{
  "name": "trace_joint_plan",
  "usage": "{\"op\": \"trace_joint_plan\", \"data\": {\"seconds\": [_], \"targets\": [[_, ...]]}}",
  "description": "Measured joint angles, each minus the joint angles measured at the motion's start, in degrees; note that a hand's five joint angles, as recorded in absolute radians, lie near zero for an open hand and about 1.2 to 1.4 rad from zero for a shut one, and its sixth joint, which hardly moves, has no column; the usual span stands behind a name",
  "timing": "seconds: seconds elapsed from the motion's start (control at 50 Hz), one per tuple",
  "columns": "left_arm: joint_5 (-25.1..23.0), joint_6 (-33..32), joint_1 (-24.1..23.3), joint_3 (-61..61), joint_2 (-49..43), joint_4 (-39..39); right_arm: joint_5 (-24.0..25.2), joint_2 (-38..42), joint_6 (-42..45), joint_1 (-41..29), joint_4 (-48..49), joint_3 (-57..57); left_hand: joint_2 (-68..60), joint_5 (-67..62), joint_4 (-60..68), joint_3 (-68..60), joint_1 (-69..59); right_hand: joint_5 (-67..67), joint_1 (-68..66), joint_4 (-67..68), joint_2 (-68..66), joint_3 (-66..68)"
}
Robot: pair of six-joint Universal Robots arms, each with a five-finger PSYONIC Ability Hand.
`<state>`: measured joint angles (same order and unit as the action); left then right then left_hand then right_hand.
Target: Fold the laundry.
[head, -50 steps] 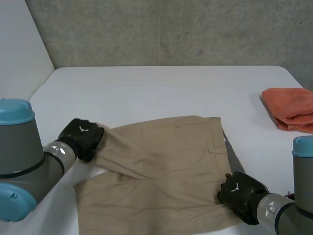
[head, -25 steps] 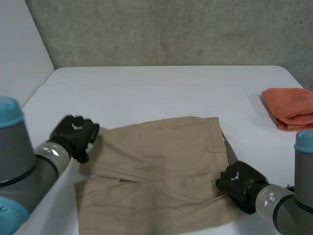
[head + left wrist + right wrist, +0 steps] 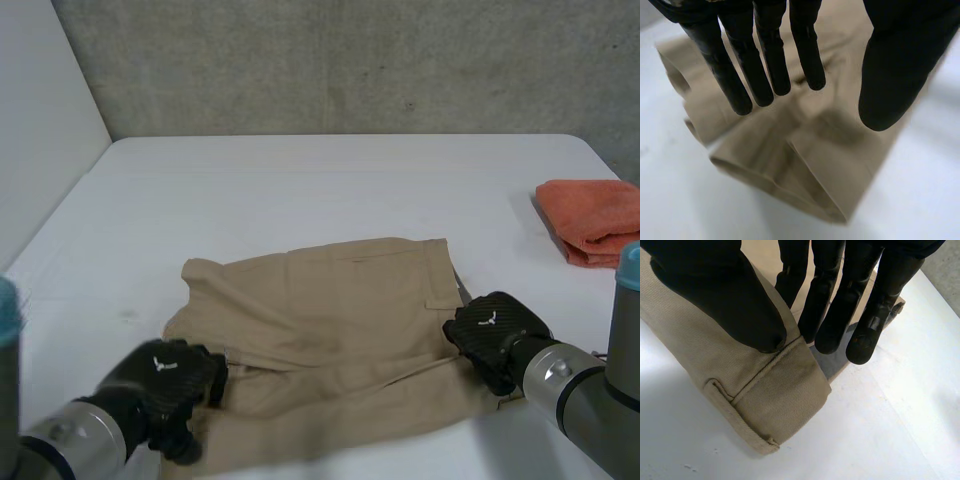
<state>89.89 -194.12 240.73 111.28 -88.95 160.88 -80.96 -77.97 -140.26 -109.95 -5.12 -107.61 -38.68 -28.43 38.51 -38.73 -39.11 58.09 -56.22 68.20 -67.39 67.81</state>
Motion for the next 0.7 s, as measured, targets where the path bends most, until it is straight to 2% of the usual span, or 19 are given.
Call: {"op": "trace_joint_plan", "data": {"seconds": [0.22,0.26,0.28,0.3,0.32,0.36,0.5,0.56,0.6,0.7], "targets": [[0.41,-0.06,-0.42,0.63,-9.08,6.20,0.01,-1.69,0.09,0.15,-0.09,-0.48,-0.83,-1.03,0.89,-0.78,-0.71,0.01,0.00,0.00,0.00,0.00],[0.46,-0.07,-0.80,0.43,-9.80,6.86,0.02,-1.98,0.09,0.16,-0.11,-0.53,-4.88,-4.63,4.71,-4.48,-4.87,0.02,0.00,0.00,0.00,-0.01],[0.50,-0.08,-1.04,0.24,-10.13,7.16,0.03,-2.17,0.10,0.16,-0.14,-0.56,-12.25,-12.08,12.50,-12.20,-12.36,0.01,0.00,0.00,0.00,0.00],[0.54,-0.08,-1.16,0.14,-10.25,7.25,0.03,-2.27,0.10,0.16,-0.16,-0.56,-12.25,-12.08,12.50,-12.20,-12.36,0.01,0.00,0.00,0.00,0.00],[0.63,-0.09,-1.32,0.00,-10.40,7.37,0.04,-2.37,0.12,0.17,-0.19,-0.57,-22.71,-21.70,22.22,-21.75,-23.62,0.02,0.00,0.00,0.00,-0.01],[1.02,-0.11,-1.72,-0.37,-10.48,7.50,0.06,-2.92,0.23,0.19,-0.43,-0.59,-29.12,-27.49,29.32,-28.61,-26.72,0.02,0.00,0.00,0.00,-0.01],[2.54,-0.34,-3.05,-0.78,-8.11,6.77,0.17,-5.57,1.64,0.23,-3.45,-0.91,-29.73,-27.51,30.03,-29.32,-26.72,0.02,0.00,0.00,0.00,0.00],[2.79,-0.80,-3.70,-0.65,-6.41,5.67,0.34,-6.95,2.95,0.24,-5.85,-1.05,-29.73,-27.51,30.03,-29.32,-26.72,0.03,0.00,0.00,0.00,0.00],[2.93,-3.03,-5.16,-0.39,-2.13,1.29,1.15,-10.92,8.54,0.49,-14.56,-1.65,-29.74,-27.51,30.03,-29.32,-26.72,0.02,0.00,0.00,0.00,0.00],[2.89,-7.31,-6.28,-0.75,3.53,-5.48,2.64,-15.77,16.34,2.66,-25.05,-2.17,-29.81,-27.51,30.04,-29.38,-26.72,0.05,0.00,0.00,0.00,-0.01]]}}
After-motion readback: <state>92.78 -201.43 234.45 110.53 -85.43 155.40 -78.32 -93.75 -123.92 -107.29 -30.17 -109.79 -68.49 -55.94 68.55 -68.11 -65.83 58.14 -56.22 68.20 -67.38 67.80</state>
